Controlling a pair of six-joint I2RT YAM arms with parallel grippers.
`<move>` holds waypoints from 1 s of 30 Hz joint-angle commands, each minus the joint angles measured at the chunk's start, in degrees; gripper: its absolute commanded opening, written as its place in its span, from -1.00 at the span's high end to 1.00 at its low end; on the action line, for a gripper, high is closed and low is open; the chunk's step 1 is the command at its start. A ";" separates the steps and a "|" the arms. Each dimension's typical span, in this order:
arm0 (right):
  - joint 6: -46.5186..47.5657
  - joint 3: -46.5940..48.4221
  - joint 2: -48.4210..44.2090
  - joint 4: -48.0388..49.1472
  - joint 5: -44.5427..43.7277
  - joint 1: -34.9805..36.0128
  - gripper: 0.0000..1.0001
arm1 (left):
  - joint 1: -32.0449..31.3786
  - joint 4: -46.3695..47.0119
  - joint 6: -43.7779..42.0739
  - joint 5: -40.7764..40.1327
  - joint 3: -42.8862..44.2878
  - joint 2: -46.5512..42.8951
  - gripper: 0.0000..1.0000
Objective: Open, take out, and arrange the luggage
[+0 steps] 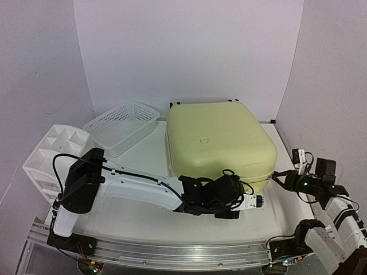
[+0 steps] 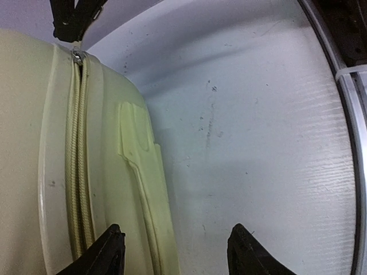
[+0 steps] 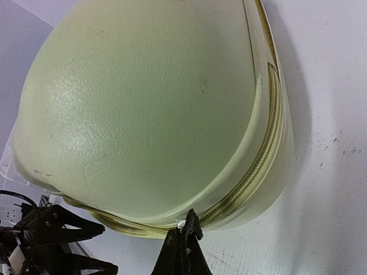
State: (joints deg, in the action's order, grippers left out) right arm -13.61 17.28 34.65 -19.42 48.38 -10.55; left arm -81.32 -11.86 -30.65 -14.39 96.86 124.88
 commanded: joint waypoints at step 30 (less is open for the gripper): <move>-13.95 9.86 -3.96 -17.17 -9.45 0.71 0.18 | 6.69 -7.76 10.87 -6.60 2.27 4.71 1.00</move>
State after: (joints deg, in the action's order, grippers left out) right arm -26.02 27.03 32.03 -32.95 35.57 -10.13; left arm -79.02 -15.27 -22.68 -20.51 103.04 133.43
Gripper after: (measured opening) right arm 0.436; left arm 0.107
